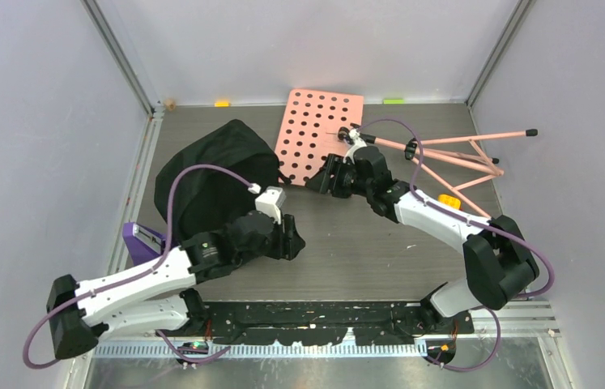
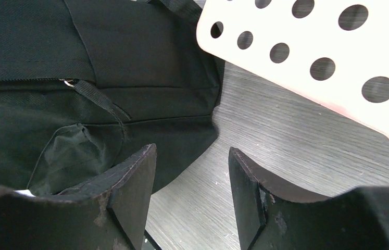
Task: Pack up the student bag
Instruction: Zip the student bag at the center of the board.
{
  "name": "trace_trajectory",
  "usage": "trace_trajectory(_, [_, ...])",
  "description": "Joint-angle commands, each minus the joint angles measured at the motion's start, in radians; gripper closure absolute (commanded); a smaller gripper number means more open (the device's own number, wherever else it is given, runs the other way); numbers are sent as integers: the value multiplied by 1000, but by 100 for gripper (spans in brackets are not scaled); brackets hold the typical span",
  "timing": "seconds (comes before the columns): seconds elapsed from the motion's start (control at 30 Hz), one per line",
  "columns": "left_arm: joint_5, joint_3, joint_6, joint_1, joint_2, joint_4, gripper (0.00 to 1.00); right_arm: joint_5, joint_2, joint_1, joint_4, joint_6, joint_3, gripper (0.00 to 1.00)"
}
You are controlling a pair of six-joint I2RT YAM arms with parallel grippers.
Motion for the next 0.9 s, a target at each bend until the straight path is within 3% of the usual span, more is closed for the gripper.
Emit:
trace_trajectory(0.0, [-220, -11, -138, -45, 85, 58, 48, -24, -56, 6, 88, 50, 7, 41])
trace_trajectory(0.2, [-365, 13, -144, -54, 184, -67, 54, -41, -51, 6, 91, 56, 28, 41])
trace_trajectory(0.53, [-533, -28, -121, -55, 123, -233, 54, -58, -39, 8, 116, 70, 35, 41])
trace_trajectory(0.63, [-603, -45, -101, -54, 105, -198, 51, -63, -20, 21, 123, 71, 56, 41])
trace_trajectory(0.87, [-630, -89, -75, -53, 108, 52, 48, -50, 42, 86, 135, 68, 95, 42])
